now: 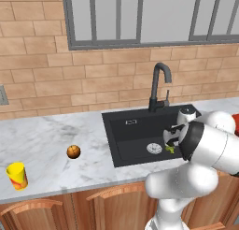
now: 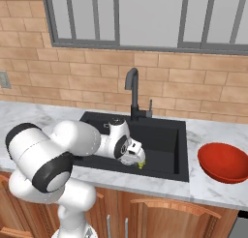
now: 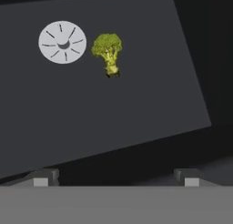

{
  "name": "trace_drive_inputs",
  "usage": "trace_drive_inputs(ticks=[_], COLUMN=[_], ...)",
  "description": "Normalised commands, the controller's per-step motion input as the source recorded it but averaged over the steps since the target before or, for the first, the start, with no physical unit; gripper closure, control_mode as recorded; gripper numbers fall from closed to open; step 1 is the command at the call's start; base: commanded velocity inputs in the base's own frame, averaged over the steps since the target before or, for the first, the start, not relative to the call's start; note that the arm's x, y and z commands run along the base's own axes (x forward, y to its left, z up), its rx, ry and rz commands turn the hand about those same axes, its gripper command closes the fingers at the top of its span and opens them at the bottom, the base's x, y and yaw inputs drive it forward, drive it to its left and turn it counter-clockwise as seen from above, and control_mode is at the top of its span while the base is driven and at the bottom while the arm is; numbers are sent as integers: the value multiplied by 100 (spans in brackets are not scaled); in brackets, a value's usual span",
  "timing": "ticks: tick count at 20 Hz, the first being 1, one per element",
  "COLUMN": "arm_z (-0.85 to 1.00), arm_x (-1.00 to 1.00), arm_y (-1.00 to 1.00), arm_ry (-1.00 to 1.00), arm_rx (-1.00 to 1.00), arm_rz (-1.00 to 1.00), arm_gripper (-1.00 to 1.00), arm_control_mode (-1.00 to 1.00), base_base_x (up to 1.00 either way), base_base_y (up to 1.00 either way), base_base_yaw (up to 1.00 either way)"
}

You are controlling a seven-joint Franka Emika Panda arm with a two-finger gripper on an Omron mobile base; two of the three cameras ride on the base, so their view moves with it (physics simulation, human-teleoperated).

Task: Remove the orange and broccoli from the sink. Then move the bowl and cup from the counter to the sink for washing.

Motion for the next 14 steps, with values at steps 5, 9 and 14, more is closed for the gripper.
trace_drive_inputs(ticks=[5, 9, 14], arm_z=[-10, -12, -13], arm_x=[17, 16, 17], arm_y=[0, 0, 0], arm_ry=[-1, 0, 0], arm_rx=[0, 0, 0], arm_rz=[2, 2, 2], arm_gripper=[-100, -100, -100], arm_control_mode=[-100, -100, -100], base_base_x=[0, 0, 0], base_base_y=[0, 0, 0], base_base_yaw=[0, 0, 0])
